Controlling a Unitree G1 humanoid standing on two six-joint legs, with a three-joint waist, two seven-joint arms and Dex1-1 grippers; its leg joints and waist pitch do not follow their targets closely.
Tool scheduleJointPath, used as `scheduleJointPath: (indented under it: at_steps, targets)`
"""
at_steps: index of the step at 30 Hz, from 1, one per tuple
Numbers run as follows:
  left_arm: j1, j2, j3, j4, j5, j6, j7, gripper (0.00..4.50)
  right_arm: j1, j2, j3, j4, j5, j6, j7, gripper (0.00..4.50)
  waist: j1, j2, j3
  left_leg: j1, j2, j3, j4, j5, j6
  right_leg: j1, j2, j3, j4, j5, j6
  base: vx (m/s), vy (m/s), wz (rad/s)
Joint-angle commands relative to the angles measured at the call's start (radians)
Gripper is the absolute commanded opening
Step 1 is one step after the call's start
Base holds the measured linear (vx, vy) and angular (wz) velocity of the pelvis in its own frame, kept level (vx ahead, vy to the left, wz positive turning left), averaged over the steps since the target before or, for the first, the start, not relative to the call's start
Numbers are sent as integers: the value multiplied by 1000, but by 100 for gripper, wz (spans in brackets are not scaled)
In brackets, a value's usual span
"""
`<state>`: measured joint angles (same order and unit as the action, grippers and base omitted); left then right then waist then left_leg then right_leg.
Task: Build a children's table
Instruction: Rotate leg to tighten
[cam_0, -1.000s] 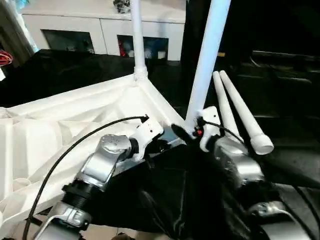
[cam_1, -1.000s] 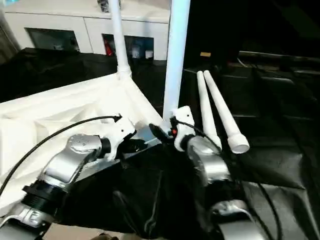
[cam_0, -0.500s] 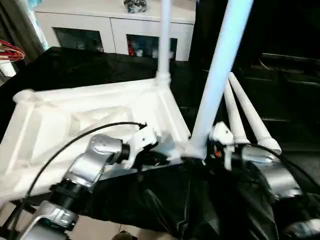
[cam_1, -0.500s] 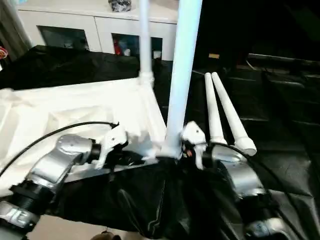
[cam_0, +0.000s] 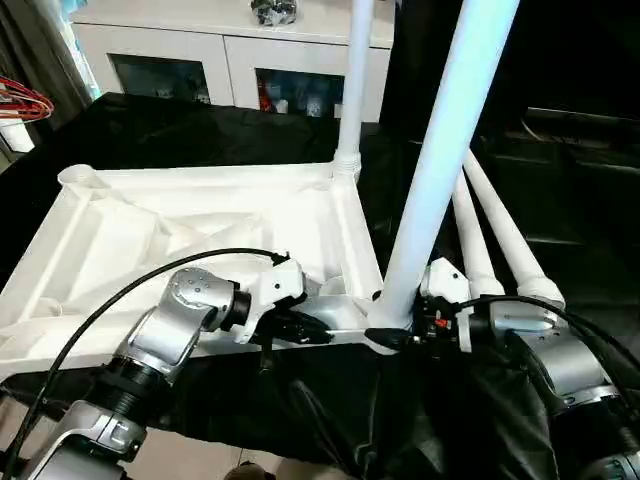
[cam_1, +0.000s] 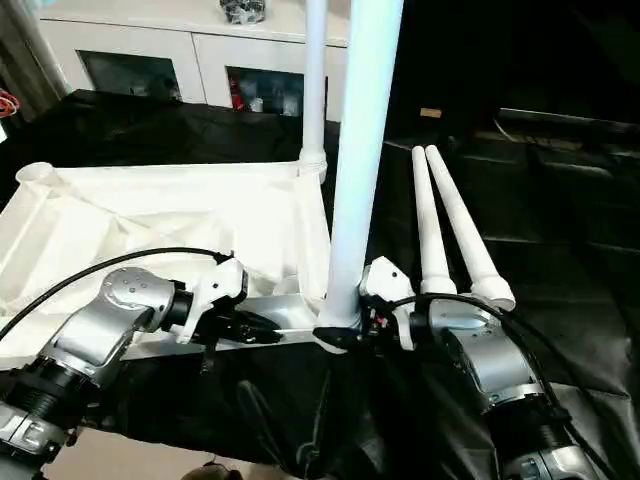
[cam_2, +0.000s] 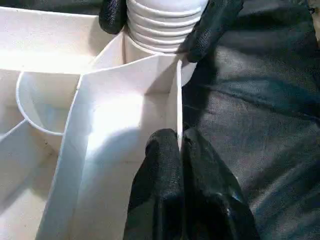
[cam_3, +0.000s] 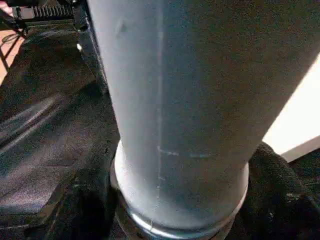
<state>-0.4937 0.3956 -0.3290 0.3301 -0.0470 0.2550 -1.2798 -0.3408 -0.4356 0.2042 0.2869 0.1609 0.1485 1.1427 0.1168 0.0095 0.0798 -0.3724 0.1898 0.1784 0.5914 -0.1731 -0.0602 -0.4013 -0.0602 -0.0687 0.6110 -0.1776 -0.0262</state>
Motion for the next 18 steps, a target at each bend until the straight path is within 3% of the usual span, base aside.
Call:
scheduleJointPath:
  at_steps: [1, 4, 6, 7, 8, 9, 11, 12, 13, 14, 17, 18]
  targets:
    - [-24, -48, -10, 3, -14, -11, 50, 0, 5, 48, 34, -9, 9, 28, -29, 274, -2, -6, -77, 15, 45, -15, -66, -207, 53, 47, -87, 52, -82, -289, -194, 0, 0, 0]
    - [-43, -103, 16, 33, 8, 10, 163, 0, -18, 126, 19, 58, -30, 50, -176, 274, -7, -8, -71, 16, 41, -15, -69, -224, 36, 44, -88, 51, -90, -348, -178, 0, 0, 0]
    - [-43, -103, 16, 33, 8, 10, 163, 0, -18, 126, 19, 58, -30, 50, -176, 274, -9, -9, -71, 19, 40, -20, -71, -251, 19, 47, -92, 49, -99, -435, -147, 0, 0, 0]
    - [-57, -152, 31, 41, 22, 38, 253, 0, -67, 210, -11, 170, -67, 48, -350, 274, -13, -3, -69, 22, 41, -19, -71, -259, 17, 40, -91, 51, -100, -441, -147, 0, 0, 0]
    - [-57, -152, 31, 41, 22, 38, 253, 0, -67, 210, -11, 170, -67, 48, -350, 273, -19, -3, -66, 20, 39, -20, -73, -274, 9, 39, -90, 48, -100, -456, -150, 0, 0, 0]
    - [-67, -195, 43, 39, 36, 72, 333, 0, -113, 277, -39, 260, -78, 43, -476, 273, -27, -6, -68, 19, 37, -25, -74, -288, -3, 46, -92, 42, -104, -488, -137, 0, 0, 0]
    - [-70, -211, 49, 39, 42, 86, 367, 0, -130, 300, -51, 289, -76, 43, -514, 273, -39, -4, -68, 18, 38, -27, -75, -290, -11, 44, -92, 42, -103, -484, -136, 0, 0, 0]
    - [-74, -234, 58, 39, 50, 99, 414, 0, -157, 334, -74, 327, -65, 45, -572, 273, -38, 2, -69, 25, 37, -26, -73, -303, -9, 39, -91, 43, -108, -489, -131, 0, 0, 0]
    - [-77, -249, 63, 38, 54, 108, 445, 0, -175, 356, -89, 352, -57, 46, -610, 273, -41, 1, -69, 28, 39, -24, -73, -310, -8, 35, -90, 46, -109, -478, -137, 0, 0, 0]
    - [-77, -249, 63, 38, 54, 108, 445, 0, -175, 356, -89, 352, -57, 46, -610, 273, -42, -2, -71, 23, 35, -25, -72, -301, -4, 41, -89, 45, -106, -459, -143, 0, 0, 0]
    - [-76, -281, 67, 29, 54, 115, 482, 0, -216, 402, -111, 401, -70, 13, -688, 273, -40, -3, -75, 19, 36, -21, -71, -270, 6, 43, -88, 48, -100, -402, -153, 0, 0, 0]
    - [-74, -286, 63, 27, 54, 106, 478, 0, -221, 411, -120, 404, -61, 9, -674, 273, -39, -8, -76, 18, 36, -19, -70, -257, 12, 42, -88, 50, -98, -374, -156, 0, 0, 0]
